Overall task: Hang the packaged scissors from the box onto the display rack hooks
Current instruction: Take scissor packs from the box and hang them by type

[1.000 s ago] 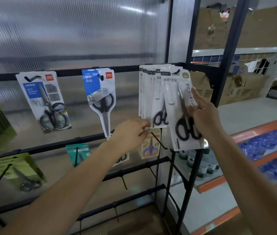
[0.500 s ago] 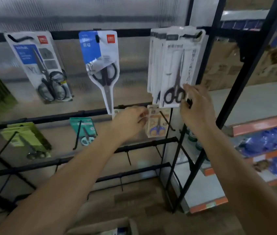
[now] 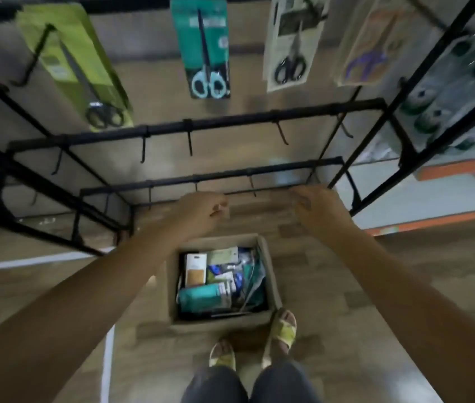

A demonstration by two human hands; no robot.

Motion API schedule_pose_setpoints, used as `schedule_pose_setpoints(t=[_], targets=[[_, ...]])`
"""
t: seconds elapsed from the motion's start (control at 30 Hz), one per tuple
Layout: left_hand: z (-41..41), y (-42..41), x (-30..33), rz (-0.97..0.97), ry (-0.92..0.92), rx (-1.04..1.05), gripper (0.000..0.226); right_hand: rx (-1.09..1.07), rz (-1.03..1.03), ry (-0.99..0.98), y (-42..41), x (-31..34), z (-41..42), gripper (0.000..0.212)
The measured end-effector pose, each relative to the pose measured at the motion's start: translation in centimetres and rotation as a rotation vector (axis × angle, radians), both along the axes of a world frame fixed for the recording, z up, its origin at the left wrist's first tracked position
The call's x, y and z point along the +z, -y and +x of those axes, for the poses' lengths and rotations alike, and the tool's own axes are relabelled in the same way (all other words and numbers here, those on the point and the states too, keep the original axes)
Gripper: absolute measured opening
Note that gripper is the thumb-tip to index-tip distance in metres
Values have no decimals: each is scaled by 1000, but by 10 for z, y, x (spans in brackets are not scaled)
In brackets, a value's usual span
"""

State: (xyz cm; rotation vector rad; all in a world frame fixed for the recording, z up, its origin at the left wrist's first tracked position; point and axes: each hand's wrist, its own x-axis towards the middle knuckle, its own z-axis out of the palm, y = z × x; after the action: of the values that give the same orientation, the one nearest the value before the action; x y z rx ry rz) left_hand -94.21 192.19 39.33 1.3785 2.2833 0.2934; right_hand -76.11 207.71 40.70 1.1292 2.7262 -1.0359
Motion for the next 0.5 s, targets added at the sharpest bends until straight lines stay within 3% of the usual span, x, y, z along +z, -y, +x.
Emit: schedule_pose_setpoints(t=[0.23, 0.33, 0.5], targets=[[-33, 90, -177, -411, -9, 129, 30, 2, -314, 282, 56, -197, -12, 34], [-34, 119, -266, -603, 10, 208, 36, 33, -334, 390, 73, -291, -13, 37], [-12, 144, -430, -732, 48, 144, 38, 182, -323, 524, 104, -456, -15, 34]])
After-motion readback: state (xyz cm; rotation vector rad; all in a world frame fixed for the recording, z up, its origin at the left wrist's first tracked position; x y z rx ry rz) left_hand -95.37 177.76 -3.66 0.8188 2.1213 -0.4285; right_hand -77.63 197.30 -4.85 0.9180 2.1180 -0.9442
